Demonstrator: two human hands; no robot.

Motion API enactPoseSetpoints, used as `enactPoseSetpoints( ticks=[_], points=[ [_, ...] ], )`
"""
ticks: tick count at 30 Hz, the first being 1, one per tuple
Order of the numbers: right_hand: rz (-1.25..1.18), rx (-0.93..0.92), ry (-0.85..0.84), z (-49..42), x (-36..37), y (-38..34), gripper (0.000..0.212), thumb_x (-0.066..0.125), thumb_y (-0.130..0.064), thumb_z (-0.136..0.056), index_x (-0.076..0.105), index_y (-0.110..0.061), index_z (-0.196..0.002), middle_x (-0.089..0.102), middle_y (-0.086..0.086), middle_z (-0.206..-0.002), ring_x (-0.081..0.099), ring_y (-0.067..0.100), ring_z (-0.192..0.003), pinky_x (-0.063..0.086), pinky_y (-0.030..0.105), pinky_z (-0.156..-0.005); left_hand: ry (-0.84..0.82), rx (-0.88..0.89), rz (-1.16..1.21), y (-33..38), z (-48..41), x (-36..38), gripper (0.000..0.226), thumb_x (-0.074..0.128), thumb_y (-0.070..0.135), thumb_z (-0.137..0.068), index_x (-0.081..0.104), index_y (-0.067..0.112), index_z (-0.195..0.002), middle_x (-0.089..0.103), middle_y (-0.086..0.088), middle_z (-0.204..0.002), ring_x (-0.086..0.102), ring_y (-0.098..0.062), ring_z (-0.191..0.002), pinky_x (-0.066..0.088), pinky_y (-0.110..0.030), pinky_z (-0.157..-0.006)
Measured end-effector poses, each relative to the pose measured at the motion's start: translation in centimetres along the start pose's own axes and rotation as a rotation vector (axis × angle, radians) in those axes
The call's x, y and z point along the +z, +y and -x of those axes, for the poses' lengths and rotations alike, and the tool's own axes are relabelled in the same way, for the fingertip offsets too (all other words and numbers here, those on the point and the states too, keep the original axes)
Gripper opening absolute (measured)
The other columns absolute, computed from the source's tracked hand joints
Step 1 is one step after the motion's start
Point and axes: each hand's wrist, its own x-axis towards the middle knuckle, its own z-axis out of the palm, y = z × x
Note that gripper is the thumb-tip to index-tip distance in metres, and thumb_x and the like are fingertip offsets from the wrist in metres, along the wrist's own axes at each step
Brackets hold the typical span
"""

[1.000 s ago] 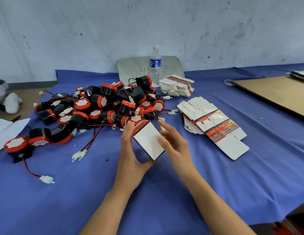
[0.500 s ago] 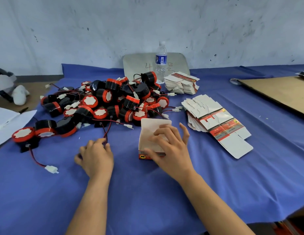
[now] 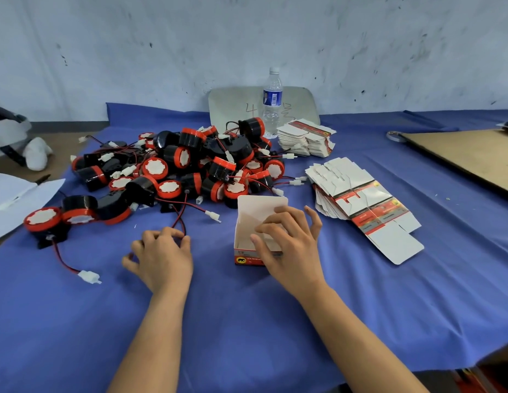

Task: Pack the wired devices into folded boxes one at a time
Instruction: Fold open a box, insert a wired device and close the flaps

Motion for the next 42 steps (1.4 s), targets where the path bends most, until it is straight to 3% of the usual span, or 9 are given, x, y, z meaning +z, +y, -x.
enactPoseSetpoints(
  ticks=[4, 10, 12, 15, 19, 27, 31, 37, 42],
  points=[
    [-0.015, 0.012, 0.000, 0.0, 0.0, -0.1, 0.025, 0.058, -0.033, -0.089, 0.071, -0.015, -0.077, 0.066, -0.003, -0.085, 0.062, 0.024, -0.104, 0.026, 0.050, -0.105, 0.001, 0.008, 0.202, 0.0, -0.4, 0.2, 0.015, 0.056, 0.011, -0.094, 0.071, 0.008, -0.094, 0.053, -0.017, -0.127, 0.044, -0.033, -0.122, 0.030, -0.047, -0.098],
    [0.005, 0.001, 0.037, 0.0, -0.1, -0.1, 0.022, 0.057, -0.026, -0.089, 0.070, -0.014, -0.076, 0.066, -0.002, -0.082, 0.064, 0.025, -0.101, 0.027, 0.050, -0.104, 0.063, 0.113, 0.456, 0.6, 0.1, 0.0, 0.021, 0.054, 0.001, -0.092, 0.068, 0.007, -0.105, 0.065, -0.008, -0.078, 0.055, -0.026, -0.072, 0.039, -0.032, -0.065],
    [0.009, -0.025, 0.066, 0.0, -0.1, -0.1, 0.019, 0.058, -0.022, -0.089, 0.071, -0.013, -0.077, 0.066, -0.002, -0.081, 0.064, 0.024, -0.099, 0.031, 0.049, -0.102, 0.131, 0.224, 0.588, 1.3, 0.8, -0.5, 0.022, 0.051, 0.002, -0.095, 0.068, 0.007, -0.107, 0.069, -0.006, -0.085, 0.057, -0.021, -0.070, 0.038, -0.019, -0.059],
    [0.018, -0.065, 0.146, 0.1, 0.0, -0.3, 0.016, 0.059, -0.017, -0.089, 0.073, -0.011, -0.086, 0.067, -0.002, -0.078, 0.062, 0.020, -0.091, 0.038, 0.039, -0.090, 0.232, 0.561, 0.741, 2.6, 2.1, -1.6, 0.026, 0.044, 0.006, -0.099, 0.064, 0.005, -0.116, 0.065, 0.002, -0.110, 0.061, -0.013, -0.103, 0.039, -0.006, -0.086],
    [-0.097, -0.052, 0.123, 0.1, 0.2, -0.8, 0.029, 0.059, -0.021, -0.088, 0.069, -0.007, -0.112, 0.067, -0.007, -0.077, 0.056, 0.014, -0.086, 0.039, 0.033, -0.084, 0.224, 1.066, 0.700, 4.0, 4.5, -1.3, 0.033, 0.039, 0.008, -0.099, 0.052, 0.010, -0.129, 0.051, 0.013, -0.134, 0.036, -0.014, -0.140, 0.033, -0.031, -0.111],
    [-0.308, 0.132, 0.119, -0.1, -0.2, -0.2, 0.015, 0.062, -0.015, -0.086, 0.074, -0.010, -0.092, 0.055, -0.026, -0.093, 0.035, -0.023, -0.107, 0.041, 0.043, -0.086, 0.052, 1.439, 0.686, 5.4, 7.6, -0.5, 0.044, 0.045, 0.025, -0.098, 0.039, 0.017, -0.140, 0.051, -0.005, -0.137, 0.040, -0.019, -0.138, 0.021, -0.040, -0.118],
    [-0.363, 0.335, 0.049, -0.2, -0.2, -0.2, 0.018, 0.055, -0.016, -0.090, 0.072, -0.014, -0.091, 0.067, -0.012, -0.090, 0.052, 0.005, -0.110, 0.031, 0.025, -0.096, 0.077, 1.273, 0.782, 5.2, 7.3, -0.5, 0.051, 0.052, 0.036, -0.092, 0.028, 0.027, -0.136, 0.046, -0.007, -0.133, 0.044, -0.022, -0.131, 0.024, -0.050, -0.116],
    [-0.469, 0.576, 0.173, -1.0, -0.5, -0.3, 0.027, 0.046, -0.029, -0.095, 0.060, -0.044, -0.076, 0.065, -0.024, -0.066, 0.043, -0.018, -0.098, 0.038, 0.033, -0.091, -0.280, 0.608, 0.642, 4.3, 5.4, 0.3, 0.077, 0.059, 0.064, -0.074, 0.022, 0.051, -0.141, 0.056, 0.016, -0.120, 0.056, -0.011, -0.110, 0.048, -0.026, -0.088],
    [-0.545, 0.561, 0.158, -0.9, -0.6, 0.0, 0.035, 0.047, -0.038, -0.096, 0.072, -0.017, -0.084, 0.066, -0.034, -0.077, 0.053, -0.008, -0.105, 0.030, 0.044, -0.108, -0.193, 0.602, 0.909, 4.5, 5.4, 0.1, 0.074, 0.077, 0.049, -0.069, 0.031, 0.061, -0.124, 0.059, 0.036, -0.111, 0.063, 0.002, -0.100, 0.051, -0.012, -0.074]
  ],
)
